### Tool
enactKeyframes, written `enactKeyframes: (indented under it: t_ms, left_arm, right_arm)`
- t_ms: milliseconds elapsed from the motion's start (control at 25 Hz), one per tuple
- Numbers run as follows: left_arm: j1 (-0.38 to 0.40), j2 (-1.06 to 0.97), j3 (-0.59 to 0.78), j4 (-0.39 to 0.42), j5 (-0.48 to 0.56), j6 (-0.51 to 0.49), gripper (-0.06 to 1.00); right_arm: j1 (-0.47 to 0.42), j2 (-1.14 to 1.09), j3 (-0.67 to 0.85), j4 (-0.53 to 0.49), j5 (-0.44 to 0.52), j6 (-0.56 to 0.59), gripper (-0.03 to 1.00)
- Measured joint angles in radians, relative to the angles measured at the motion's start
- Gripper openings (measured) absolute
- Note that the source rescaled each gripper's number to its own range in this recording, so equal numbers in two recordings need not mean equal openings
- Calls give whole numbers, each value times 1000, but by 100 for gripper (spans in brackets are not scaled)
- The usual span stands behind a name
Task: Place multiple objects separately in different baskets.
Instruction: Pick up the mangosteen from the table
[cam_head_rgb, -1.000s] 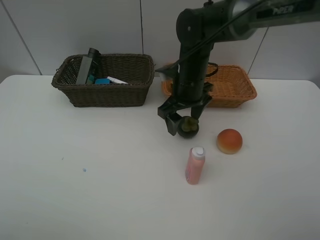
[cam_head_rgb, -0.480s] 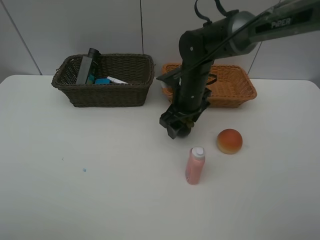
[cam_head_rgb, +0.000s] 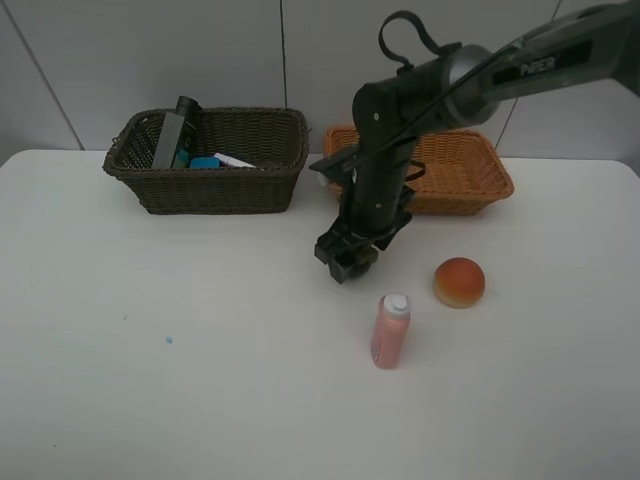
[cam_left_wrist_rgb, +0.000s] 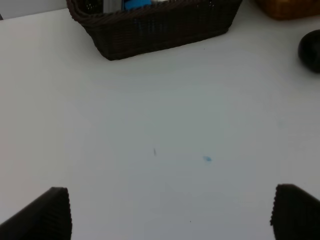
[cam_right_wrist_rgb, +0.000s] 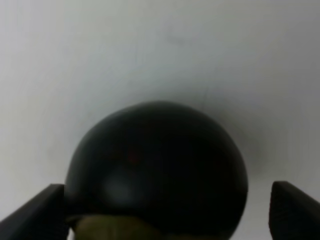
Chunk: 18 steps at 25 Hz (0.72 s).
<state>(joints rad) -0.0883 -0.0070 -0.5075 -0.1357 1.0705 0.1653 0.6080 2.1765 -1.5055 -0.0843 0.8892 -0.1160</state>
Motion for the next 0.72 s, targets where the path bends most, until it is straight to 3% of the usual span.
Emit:
enactKeyframes:
  t_ms: [400,720]
  left_arm:
    - [0,0,0,0,0,0,100]
    - [0,0,0,0,0,0,100]
  right_arm:
    - [0,1,0,0,-28,0,100]
    - [0,12,0,57,-71,-23,100]
